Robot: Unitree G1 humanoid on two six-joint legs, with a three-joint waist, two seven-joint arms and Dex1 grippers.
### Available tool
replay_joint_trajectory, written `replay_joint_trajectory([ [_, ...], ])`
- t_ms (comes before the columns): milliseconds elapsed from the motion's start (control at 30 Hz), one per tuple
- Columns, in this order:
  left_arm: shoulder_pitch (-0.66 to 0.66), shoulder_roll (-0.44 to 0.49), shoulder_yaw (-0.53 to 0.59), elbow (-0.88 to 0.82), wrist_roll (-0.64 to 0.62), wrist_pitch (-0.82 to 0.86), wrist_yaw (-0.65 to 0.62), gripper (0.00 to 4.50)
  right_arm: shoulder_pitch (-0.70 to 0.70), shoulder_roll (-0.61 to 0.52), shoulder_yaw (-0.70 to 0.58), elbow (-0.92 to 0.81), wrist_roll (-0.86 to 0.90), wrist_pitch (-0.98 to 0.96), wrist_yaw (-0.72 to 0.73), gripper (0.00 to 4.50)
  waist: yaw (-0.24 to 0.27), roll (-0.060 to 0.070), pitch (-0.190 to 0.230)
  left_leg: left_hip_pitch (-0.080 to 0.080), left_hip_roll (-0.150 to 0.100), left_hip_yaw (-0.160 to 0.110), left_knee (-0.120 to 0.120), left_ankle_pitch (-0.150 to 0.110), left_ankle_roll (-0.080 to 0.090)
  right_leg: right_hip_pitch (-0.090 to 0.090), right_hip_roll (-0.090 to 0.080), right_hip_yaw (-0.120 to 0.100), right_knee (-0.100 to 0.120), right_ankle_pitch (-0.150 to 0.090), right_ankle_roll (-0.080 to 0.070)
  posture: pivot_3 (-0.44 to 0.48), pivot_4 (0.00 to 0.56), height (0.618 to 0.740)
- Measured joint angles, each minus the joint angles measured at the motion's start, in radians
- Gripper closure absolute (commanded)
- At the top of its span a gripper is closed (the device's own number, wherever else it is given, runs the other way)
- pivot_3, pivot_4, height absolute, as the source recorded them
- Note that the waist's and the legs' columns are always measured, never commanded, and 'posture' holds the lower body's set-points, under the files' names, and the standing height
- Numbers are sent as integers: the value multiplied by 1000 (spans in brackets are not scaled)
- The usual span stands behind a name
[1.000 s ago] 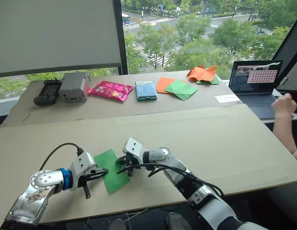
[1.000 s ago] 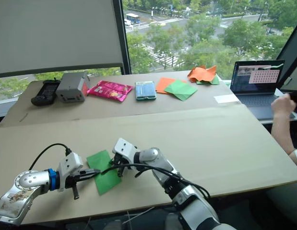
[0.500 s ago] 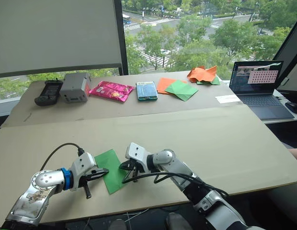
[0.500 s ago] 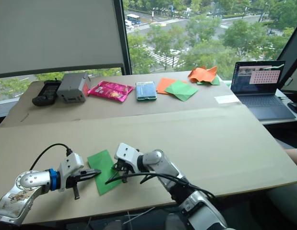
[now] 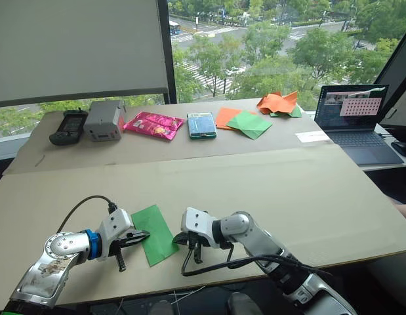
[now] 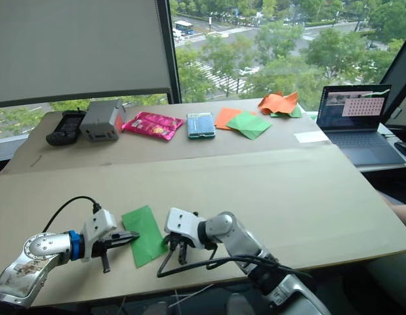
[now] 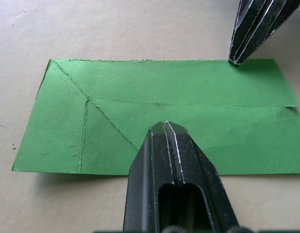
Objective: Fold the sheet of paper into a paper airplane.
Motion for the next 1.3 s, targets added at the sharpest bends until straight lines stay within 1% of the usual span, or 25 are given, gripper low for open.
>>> replay_joint_trajectory([
  [200,-13,0,-6,12,0,-2,-4,4500,1,-57,32,-62,-3,4,14,4437,10,-1,0,0,0,0,0,-2,-3,0,0,0,-2,0,0,0,150,725],
  [333,-20,-1,-9,19,0,-9,-8,4500,8,-67,33,-86,-4,19,10,4437,14,-1,0,0,0,0,0,-2,-3,0,0,0,-3,0,0,0,150,725],
  [467,-16,-4,1,9,-12,-15,-11,4500,55,-70,-27,-136,36,48,-4,4437,17,-3,2,-1,0,0,0,-2,-3,0,0,0,-5,0,0,0,150,725],
  [567,24,19,45,-30,-58,29,-29,4500,126,-118,-103,-219,109,104,7,4437,16,-7,10,-3,0,0,0,-2,-3,-1,0,0,-9,0,0,0,150,725],
  [700,62,65,169,-99,-174,157,-59,4500,179,-136,-232,-359,213,209,-15,4437,14,-13,22,-5,1,0,0,-2,-3,-3,0,0,-12,0,0,0,150,725],
  [733,74,83,207,-123,-201,181,-69,4500,194,-136,-260,-406,243,234,-26,4437,14,-12,24,-4,1,0,0,-2,-3,-3,0,-1,-13,0,0,0,150,725],
  [833,88,101,242,-147,-216,199,-75,4500,214,-137,-288,-462,282,272,-51,4437,14,-11,25,-2,1,0,0,-2,-3,-3,-1,-1,-14,0,0,0,150,725],
  [933,107,95,214,-145,-196,195,-72,4500,246,-149,-293,-485,302,300,-79,4437,15,-10,27,-3,1,0,0,-2,-4,-3,-1,-1,-18,0,0,0,150,725],
  [1100,93,48,132,-100,-132,157,-55,4500,259,-149,-294,-501,324,328,-127,4437,14,-11,28,-3,1,0,0,-3,-4,-3,-1,-1,-24,0,0,0,150,725],
  [1300,-26,-21,70,-80,-117,155,-33,4500,259,-148,-299,-526,361,347,-163,4437,19,-11,27,-6,1,1,1,-2,-4,-3,-1,-1,-27,0,0,0,150,725],
])
